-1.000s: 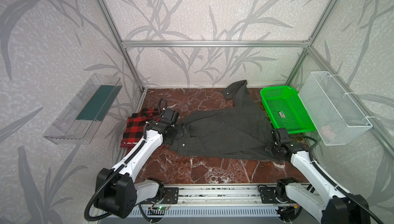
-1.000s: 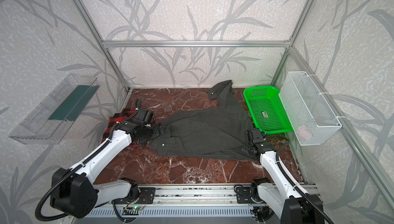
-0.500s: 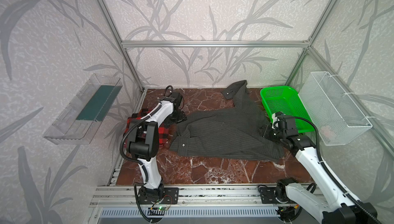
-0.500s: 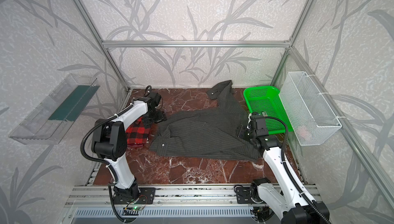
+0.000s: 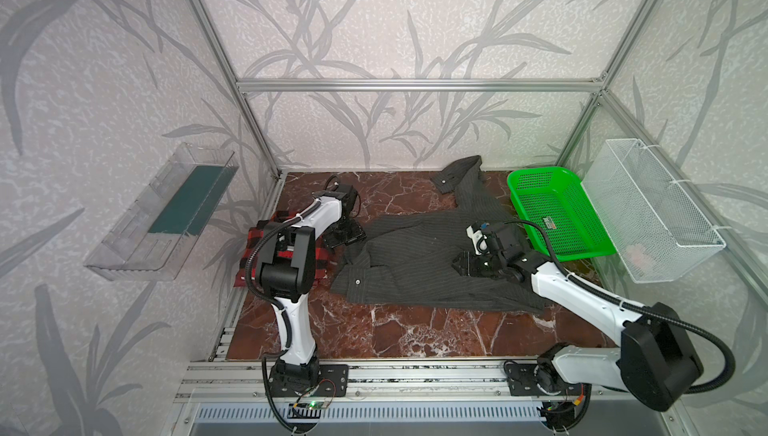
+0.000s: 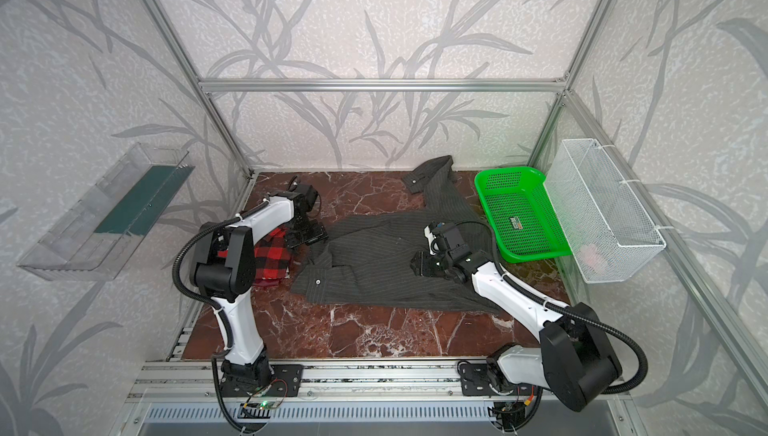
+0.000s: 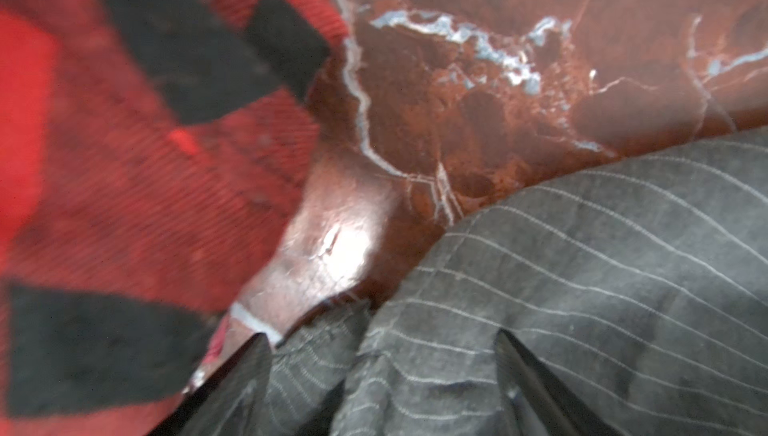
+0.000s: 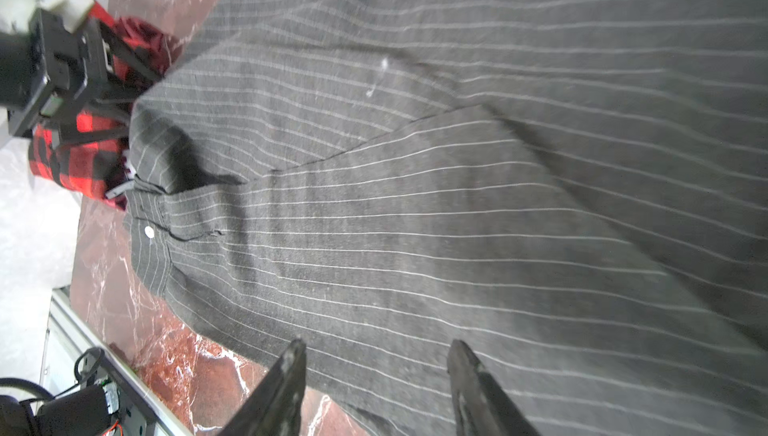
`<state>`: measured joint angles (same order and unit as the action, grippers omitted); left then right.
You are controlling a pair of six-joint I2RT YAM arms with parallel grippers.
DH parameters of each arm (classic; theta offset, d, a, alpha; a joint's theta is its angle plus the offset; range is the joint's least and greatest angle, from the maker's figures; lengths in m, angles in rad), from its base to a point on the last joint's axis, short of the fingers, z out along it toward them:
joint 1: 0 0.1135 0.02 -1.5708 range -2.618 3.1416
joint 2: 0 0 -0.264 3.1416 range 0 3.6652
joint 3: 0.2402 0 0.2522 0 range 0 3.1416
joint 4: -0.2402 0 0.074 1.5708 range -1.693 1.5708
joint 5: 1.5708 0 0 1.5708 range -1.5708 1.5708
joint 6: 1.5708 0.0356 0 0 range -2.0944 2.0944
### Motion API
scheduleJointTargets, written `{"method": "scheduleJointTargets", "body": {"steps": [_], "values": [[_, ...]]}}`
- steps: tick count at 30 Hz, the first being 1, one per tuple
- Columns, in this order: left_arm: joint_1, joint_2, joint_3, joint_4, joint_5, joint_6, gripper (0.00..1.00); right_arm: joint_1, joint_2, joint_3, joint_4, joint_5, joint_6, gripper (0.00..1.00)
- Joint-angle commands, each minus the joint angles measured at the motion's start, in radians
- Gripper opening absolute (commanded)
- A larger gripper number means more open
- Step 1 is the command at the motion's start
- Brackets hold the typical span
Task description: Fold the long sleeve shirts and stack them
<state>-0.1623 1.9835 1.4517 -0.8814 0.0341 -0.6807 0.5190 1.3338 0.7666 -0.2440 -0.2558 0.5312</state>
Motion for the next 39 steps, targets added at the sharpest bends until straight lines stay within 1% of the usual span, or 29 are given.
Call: {"method": "scheduleJointTargets", "body": {"steps": [1,4,7,9,10,12,15,17,24,26,29,35,39], "values": [[0.002,0.024,0.029,0.015,0.015,-0.025,0.76,0.030,0.055,0.041,0.076,-0.044,0.013,0.55],[0.002,0.046,0.041,0.024,0.015,-0.029,0.66,0.066,0.093,0.043,0.122,-0.049,0.019,0.55],[0.002,0.054,0.050,0.042,0.005,-0.031,0.52,0.101,0.131,0.040,0.159,-0.051,0.028,0.55],[0.003,0.058,0.059,0.054,-0.006,-0.033,0.39,0.122,0.163,0.043,0.177,-0.055,0.037,0.54],[0.006,0.060,0.064,0.058,-0.008,-0.033,0.35,0.131,0.178,0.042,0.186,-0.055,0.041,0.54],[0.008,0.065,0.079,0.063,-0.007,-0.031,0.23,0.144,0.204,0.039,0.205,-0.066,0.050,0.54],[0.016,0.065,0.097,0.072,0.002,-0.028,0.11,0.152,0.224,0.025,0.228,-0.066,0.056,0.54],[0.020,0.062,0.102,0.080,0.013,-0.028,0.00,0.155,0.234,0.015,0.238,-0.064,0.060,0.53],[0.034,0.014,0.076,0.129,0.023,-0.036,0.00,0.154,0.263,0.010,0.230,-0.043,0.050,0.53],[0.040,0.009,0.091,0.133,0.024,-0.027,0.00,0.155,0.277,0.014,0.215,-0.036,0.046,0.53],[0.048,0.019,0.152,0.119,0.000,0.000,0.00,0.155,0.292,0.014,0.204,-0.022,0.041,0.53],[0.052,0.096,0.336,0.034,-0.028,0.064,0.00,0.156,0.328,-0.001,0.218,-0.027,0.050,0.53],[0.053,0.160,0.445,-0.018,-0.082,0.113,0.00,0.161,0.343,-0.006,0.223,-0.025,0.054,0.52]]}}
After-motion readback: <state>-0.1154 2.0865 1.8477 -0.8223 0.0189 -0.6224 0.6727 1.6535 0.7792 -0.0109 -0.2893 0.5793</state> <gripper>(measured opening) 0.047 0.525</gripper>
